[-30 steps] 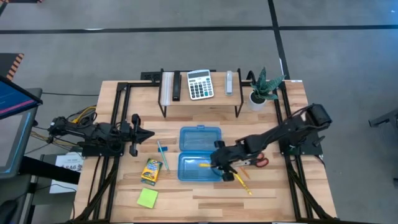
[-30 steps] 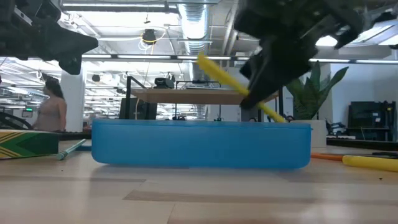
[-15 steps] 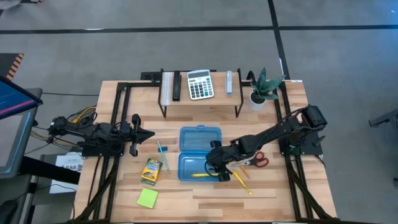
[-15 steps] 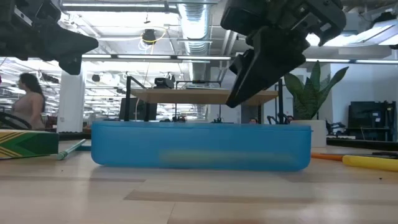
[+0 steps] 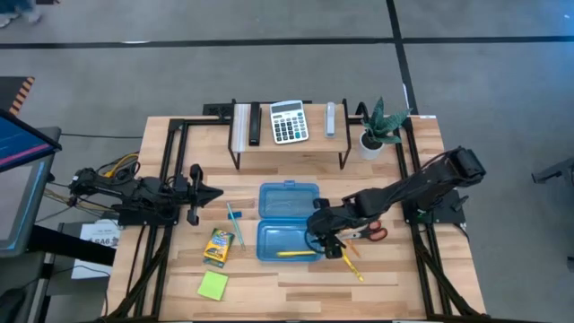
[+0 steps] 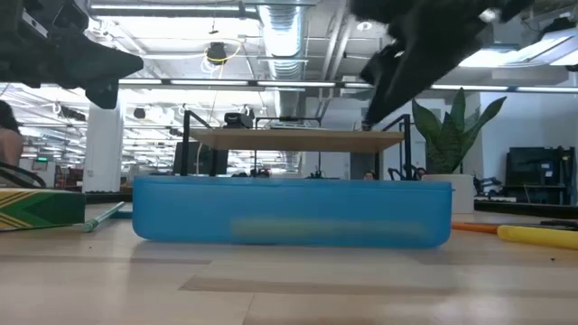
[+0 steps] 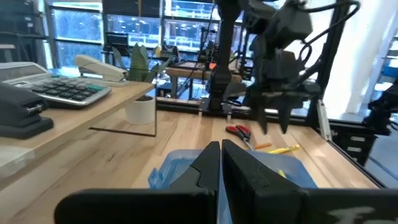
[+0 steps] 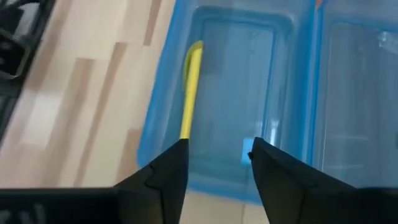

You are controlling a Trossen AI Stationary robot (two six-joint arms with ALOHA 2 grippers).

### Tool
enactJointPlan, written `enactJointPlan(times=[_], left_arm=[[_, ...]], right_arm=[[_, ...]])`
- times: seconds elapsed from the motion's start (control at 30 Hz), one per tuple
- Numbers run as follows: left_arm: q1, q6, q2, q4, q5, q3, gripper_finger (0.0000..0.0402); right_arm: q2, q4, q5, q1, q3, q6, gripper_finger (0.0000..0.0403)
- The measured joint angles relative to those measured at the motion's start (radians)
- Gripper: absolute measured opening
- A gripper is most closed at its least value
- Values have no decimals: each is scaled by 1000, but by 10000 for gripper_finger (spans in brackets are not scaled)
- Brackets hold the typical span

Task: Pack school essentials
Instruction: Put the black scissors into the blue supply box

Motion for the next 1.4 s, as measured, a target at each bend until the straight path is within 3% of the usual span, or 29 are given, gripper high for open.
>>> enactJointPlan(times=[0.2, 0.63, 1.07, 1.4], left_arm=[[0, 0, 0, 1, -5, 0, 4], [0, -1, 0, 3, -34, 0, 4], [0, -3, 0, 5, -59, 0, 4], [0, -11, 0, 5, -59, 0, 4]], right_arm=[[-90, -119, 169, 62, -50, 102, 175], [-262, -32, 197, 186, -365, 346, 169], [-334, -27, 306, 216, -378, 361, 170], [-347, -40, 286, 227, -365, 389, 165]])
